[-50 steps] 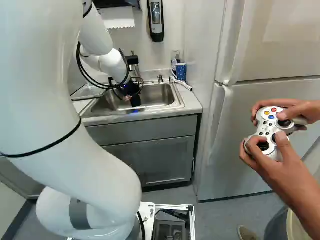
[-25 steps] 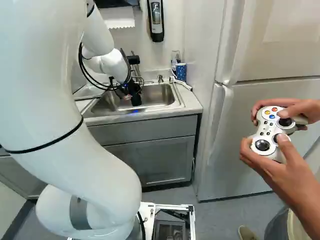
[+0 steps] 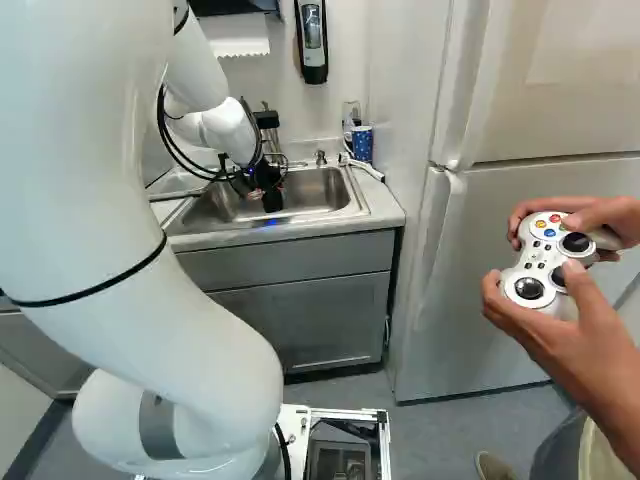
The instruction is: Rinse the cup and place it in the tray
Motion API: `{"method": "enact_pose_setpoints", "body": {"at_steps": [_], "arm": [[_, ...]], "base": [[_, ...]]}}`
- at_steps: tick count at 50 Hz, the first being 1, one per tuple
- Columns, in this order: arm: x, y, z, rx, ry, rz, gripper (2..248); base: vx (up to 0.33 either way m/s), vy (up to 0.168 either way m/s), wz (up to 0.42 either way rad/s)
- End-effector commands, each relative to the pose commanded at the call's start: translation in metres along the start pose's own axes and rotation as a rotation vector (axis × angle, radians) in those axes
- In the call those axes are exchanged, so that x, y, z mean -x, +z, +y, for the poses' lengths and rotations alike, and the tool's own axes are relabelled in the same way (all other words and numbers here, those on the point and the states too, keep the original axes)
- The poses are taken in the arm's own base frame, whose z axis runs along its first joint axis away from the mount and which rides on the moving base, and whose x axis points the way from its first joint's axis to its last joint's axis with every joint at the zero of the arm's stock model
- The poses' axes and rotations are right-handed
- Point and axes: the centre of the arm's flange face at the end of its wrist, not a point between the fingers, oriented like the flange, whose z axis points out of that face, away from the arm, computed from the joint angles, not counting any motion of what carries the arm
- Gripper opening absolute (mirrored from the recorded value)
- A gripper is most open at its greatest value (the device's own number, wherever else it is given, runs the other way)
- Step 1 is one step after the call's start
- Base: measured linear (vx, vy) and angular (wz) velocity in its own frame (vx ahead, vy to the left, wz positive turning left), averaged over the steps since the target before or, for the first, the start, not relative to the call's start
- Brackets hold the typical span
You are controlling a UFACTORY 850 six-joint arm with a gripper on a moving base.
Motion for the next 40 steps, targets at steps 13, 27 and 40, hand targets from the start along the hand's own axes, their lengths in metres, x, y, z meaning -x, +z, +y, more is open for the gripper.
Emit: {"method": "enact_pose_setpoints", "body": {"at_steps": [13, 27, 40], "arm": [[0.0000, 0.0000, 0.0000, 0.000, 0.000, 0.000, 111], [0.0000, 0.0000, 0.0000, 0.000, 0.000, 0.000, 111], [0.0000, 0.0000, 0.0000, 0.000, 0.000, 0.000, 111]], "base": [[0.000, 0.000, 0.000], [0.000, 0.000, 0.000], [0.000, 0.000, 0.000]]}}
